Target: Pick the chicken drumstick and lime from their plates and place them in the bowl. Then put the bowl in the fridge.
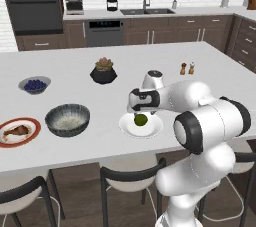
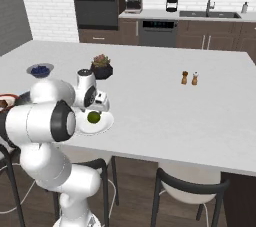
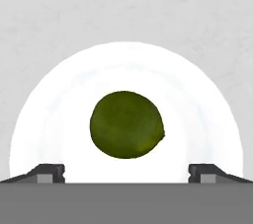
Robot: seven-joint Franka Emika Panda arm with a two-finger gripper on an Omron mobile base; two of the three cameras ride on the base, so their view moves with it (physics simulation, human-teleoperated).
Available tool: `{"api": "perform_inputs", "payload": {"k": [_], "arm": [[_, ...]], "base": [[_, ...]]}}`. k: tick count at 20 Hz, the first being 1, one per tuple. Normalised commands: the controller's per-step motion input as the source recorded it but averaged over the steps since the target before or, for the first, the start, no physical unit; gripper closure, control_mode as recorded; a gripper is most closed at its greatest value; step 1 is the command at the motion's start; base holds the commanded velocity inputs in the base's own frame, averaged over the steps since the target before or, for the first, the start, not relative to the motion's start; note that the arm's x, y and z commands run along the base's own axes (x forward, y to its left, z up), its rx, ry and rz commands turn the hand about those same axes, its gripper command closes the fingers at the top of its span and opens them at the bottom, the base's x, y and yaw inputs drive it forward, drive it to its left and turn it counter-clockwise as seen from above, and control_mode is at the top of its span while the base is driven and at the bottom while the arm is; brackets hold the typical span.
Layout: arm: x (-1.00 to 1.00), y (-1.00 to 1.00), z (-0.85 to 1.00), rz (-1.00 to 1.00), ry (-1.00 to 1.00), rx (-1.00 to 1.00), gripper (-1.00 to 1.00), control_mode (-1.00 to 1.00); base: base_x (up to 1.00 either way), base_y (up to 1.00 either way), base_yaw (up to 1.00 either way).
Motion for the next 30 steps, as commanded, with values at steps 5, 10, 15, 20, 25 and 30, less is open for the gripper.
{"api": "perform_inputs", "payload": {"k": [5, 10, 15, 20, 25, 30], "arm": [[0.31, 0.06, -0.44, 0.0, 0.0, 0.0, -1.0, -1.0], [0.0, 0.0, -0.44, 0.0, 0.08, 0.0, -1.0, -1.0], [0.0, 0.03, -0.4, 0.0, 0.08, 0.0, 1.0, -1.0], [-0.21, 0.22, 0.0, 0.0, 0.01, 0.0, 1.0, -1.0], [-0.63, 0.46, 0.76, 0.0, -0.01, 0.04, 1.0, -1.0], [-0.43, 0.58, 1.0, 0.05, -0.01, 0.13, 1.0, -1.0]], "base": [[0.0, 0.0, 0.0], [0.0, 0.0, 0.0], [0.0, 0.0, 0.0], [0.0, 0.0, 0.0], [0.0, 0.0, 0.0], [0.0, 0.0, 0.0]]}}
